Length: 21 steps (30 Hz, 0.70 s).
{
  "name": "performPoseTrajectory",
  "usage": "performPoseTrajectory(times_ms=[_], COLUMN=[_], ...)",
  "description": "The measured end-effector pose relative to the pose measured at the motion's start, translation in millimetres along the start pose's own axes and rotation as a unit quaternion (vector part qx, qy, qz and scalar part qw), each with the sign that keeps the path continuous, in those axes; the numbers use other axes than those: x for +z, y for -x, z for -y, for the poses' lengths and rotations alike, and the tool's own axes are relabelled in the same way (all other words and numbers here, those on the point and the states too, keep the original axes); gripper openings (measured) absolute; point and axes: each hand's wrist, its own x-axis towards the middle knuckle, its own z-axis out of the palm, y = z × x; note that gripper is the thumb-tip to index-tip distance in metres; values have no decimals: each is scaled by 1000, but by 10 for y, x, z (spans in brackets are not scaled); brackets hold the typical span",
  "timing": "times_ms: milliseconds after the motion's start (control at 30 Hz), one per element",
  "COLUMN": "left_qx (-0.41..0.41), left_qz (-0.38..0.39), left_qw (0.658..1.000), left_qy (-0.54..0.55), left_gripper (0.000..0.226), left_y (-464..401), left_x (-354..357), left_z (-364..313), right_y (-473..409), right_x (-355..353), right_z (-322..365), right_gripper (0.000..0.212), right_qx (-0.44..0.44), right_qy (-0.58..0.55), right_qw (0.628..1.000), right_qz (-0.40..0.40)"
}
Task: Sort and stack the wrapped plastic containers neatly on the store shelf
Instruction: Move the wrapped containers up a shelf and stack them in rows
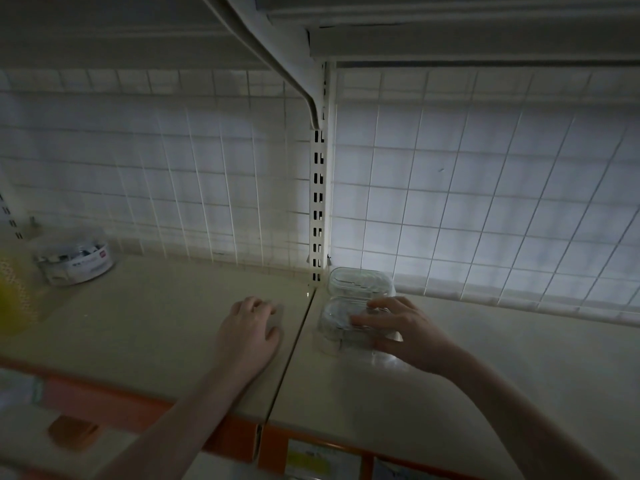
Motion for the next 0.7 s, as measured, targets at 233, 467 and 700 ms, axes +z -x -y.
performPoseTrajectory(times_ms=[233, 467, 700], left_qx=[3, 24, 48], left_qz=[1, -11, -54], left_qw=[1000, 999, 996], left_qy=[11, 25, 48], left_gripper=[37, 38, 37], left_y=[8, 42, 165], left_x=[14, 5, -71], left_z=[-1, -41, -69], right_y=[36, 297, 726], right_x=[57, 80, -5], right_z=[42, 187, 407], right_gripper=[45, 87, 69], right_qx=[11, 71, 168], right_qy=[-34, 74, 96], right_qw=[999, 994, 975], right_qz=[2, -47, -109])
